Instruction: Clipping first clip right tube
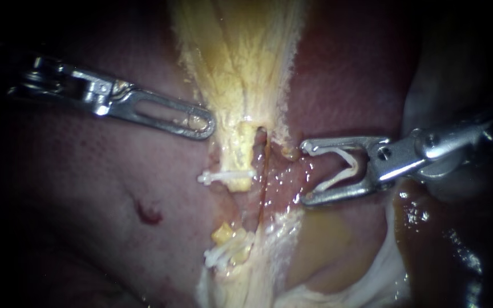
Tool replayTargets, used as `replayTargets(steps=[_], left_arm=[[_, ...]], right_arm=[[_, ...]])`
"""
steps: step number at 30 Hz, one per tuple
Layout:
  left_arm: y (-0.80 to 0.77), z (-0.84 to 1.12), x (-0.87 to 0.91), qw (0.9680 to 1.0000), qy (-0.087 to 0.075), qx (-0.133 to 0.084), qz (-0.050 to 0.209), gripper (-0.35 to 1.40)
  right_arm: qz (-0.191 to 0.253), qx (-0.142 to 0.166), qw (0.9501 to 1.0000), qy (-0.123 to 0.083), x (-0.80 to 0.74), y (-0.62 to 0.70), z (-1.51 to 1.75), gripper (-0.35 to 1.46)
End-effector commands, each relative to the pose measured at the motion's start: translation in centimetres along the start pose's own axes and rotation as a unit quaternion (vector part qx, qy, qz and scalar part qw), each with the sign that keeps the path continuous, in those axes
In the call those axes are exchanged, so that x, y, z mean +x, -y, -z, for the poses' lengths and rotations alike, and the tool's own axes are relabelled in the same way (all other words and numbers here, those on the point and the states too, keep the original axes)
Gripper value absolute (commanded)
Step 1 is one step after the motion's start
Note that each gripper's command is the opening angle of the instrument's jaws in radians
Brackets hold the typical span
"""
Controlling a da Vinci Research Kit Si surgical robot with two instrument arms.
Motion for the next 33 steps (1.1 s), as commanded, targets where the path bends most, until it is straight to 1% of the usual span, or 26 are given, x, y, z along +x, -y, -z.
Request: replayTargets(steps=[1, 2, 5, 9, 12, 14, 18, 21, 24, 28, 33], left_arm=[[0.01, 0.03, -0.01, 1.0, -0.001, 0.001, 0.0, -0.35], [0.02, 0.08, -0.03, 1.0, -0.003, 0.004, 0.0, -0.35], [0.07, 0.25, -0.06, 1.0, 0.001, 0.0, 0.002, -0.35], [0.17, 0.5, -0.14, 0.9999, 0.014, 0.001, 0.005, -0.35], [0.26, 0.67, -0.18, 0.9997, 0.021, 0.001, 0.008, -0.35], [0.32, 0.73, -0.19, 0.9997, 0.022, 0.0, 0.006, -0.35], [0.37, 0.73, -0.15, 0.9997, 0.024, -0.002, 0.004, -0.35], [0.37, 0.71, -0.13, 0.9997, 0.024, -0.003, 0.003, -0.35], [0.35, 0.7, -0.13, 0.9997, 0.024, -0.003, 0.003, -0.35], [0.34, 0.69, -0.13, 0.9997, 0.024, -0.003, 0.003, -0.35], [0.34, 0.69, -0.12, 0.9997, 0.024, -0.003, 0.003, -0.35]], right_arm=[[0.0, -0.001, 1.0, 0.0, 0.0, 0.0, 0.0, 0.5], [0.0, -0.001, 1.0, 0.0, 0.0, 0.0, 0.0, 0.5], [0.0, 0.0, 1.0, 0.0, 0.0, 0.0, 0.0, 0.5], [0.0, 0.0, 1.0, 0.0, 0.0, 0.0, 0.0, 0.5], [0.0, 0.0, 1.0, 0.0, 0.0, 0.0, 0.0, 0.5], [0.0, 0.0, 1.0, 0.0, 0.0, 0.0, 0.0, 0.5], [0.0, 0.002, 1.0, 0.0, -0.01, 0.0, -0.02, 0.5], [0.004, 0.006, 1.0, -0.001, -0.03, 0.01, -0.06, 0.5], [-0.008, 0.017, 0.9998, -0.001, -0.09, 0.05, -0.18, 0.5], [-0.022, 0.026, 0.9994, 0.0, -0.23, 0.1, -0.41, 0.5], [-0.042, 0.035, 0.9985, 0.002, -0.47, 0.13, -0.72, 0.5]])
